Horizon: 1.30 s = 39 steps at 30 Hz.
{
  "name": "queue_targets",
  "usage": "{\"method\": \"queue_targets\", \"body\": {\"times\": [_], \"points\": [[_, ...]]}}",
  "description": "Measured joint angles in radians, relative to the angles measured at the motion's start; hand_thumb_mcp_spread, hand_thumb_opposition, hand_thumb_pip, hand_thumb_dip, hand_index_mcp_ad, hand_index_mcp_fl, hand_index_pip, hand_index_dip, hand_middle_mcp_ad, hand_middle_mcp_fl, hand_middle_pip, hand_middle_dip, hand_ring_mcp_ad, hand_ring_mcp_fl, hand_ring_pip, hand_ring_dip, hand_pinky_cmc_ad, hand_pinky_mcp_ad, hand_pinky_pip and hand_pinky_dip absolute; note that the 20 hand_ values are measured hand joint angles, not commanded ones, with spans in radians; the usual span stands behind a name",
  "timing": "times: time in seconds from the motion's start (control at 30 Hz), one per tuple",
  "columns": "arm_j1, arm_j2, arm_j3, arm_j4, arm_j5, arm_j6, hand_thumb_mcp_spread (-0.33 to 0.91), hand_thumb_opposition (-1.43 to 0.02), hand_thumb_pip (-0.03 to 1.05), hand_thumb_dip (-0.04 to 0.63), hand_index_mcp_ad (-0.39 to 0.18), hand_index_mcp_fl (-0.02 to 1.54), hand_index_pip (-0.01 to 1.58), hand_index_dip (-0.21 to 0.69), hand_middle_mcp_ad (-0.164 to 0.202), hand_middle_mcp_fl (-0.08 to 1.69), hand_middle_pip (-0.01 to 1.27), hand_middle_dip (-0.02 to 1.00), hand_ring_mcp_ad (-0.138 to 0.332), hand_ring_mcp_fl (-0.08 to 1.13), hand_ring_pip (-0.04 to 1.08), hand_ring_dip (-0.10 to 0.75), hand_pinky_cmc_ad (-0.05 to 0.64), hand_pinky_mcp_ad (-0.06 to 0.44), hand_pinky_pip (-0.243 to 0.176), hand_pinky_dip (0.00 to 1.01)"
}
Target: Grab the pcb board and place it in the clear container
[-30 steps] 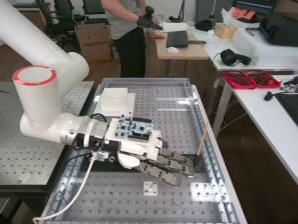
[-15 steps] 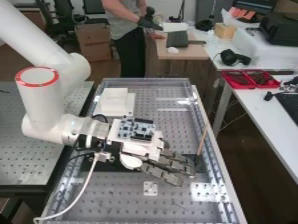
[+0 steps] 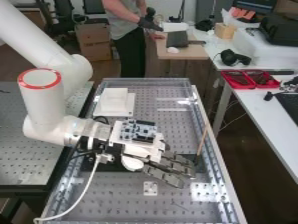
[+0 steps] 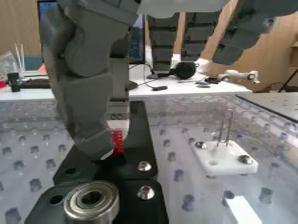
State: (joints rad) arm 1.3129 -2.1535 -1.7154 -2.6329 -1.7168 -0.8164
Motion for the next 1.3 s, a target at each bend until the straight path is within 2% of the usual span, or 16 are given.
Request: {"method": "queue_targets", "body": {"times": [0.23,0.43,0.73,0.87,1.07,1.3], "points": [[-0.004,-0.003,0.003,0.0,-0.003,-0.001,0.68,-0.84,0.36,0.22,-0.274,0.59,1.22,0.257,0.075,0.07,0.15,0.16,0.103,0.0,0.09,0.035,0.298,0.178,-0.075,0.19],[-0.005,0.0,-0.003,0.012,-0.005,0.004,0.67,-0.85,0.36,0.22,-0.267,0.62,1.21,0.253,0.075,0.13,0.15,0.16,0.101,0.02,0.09,0.035,0.298,0.182,-0.075,0.19],[-0.005,0.017,-0.012,0.034,-0.01,0.019,0.67,-0.88,0.36,0.22,-0.257,0.7,1.17,0.25,0.075,0.13,0.15,0.16,0.101,0.02,0.1,0.037,0.298,0.182,-0.075,0.19],[-0.003,0.037,-0.02,0.041,-0.009,0.025,0.67,-0.9,0.36,0.22,-0.25,0.74,1.15,0.25,0.065,0.15,0.15,0.16,0.101,0.02,0.1,0.037,0.3,0.182,-0.075,0.19],[0.006,0.088,-0.054,0.059,-0.002,0.042,0.68,-0.91,0.36,0.22,-0.229,0.74,1.13,0.25,0.063,0.17,0.15,0.16,0.101,0.02,0.1,0.037,0.3,0.18,-0.075,0.19],[0.065,0.205,-0.137,0.116,0.014,0.095,0.67,-0.91,0.36,0.22,-0.227,0.77,1.1,0.25,0.066,0.17,0.15,0.16,0.101,0.03,0.1,0.037,0.298,0.18,-0.075,0.19]]}}
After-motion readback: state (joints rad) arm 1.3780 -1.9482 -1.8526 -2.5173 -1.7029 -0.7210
